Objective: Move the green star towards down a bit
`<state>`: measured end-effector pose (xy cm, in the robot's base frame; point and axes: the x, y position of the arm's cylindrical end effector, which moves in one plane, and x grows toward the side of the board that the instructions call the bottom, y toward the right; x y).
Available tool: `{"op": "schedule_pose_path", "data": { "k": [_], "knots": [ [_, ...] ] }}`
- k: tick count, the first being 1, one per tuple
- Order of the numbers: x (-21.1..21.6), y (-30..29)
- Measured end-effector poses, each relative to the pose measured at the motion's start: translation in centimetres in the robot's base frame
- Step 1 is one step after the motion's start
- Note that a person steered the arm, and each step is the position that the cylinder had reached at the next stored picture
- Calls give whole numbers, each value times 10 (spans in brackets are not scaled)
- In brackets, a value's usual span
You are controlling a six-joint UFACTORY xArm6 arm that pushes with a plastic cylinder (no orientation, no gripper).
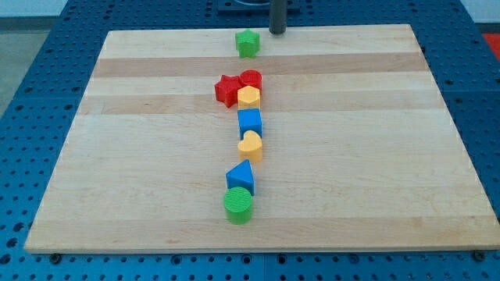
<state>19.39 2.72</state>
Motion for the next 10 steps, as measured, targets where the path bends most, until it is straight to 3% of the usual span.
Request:
{"op": "schedule_pose_path", "data": {
  "k": [2,3,7,10],
  "knots": [
    [0,-76],
    [17,-78],
    [36,-13],
    [71,-13]
  ]
}}
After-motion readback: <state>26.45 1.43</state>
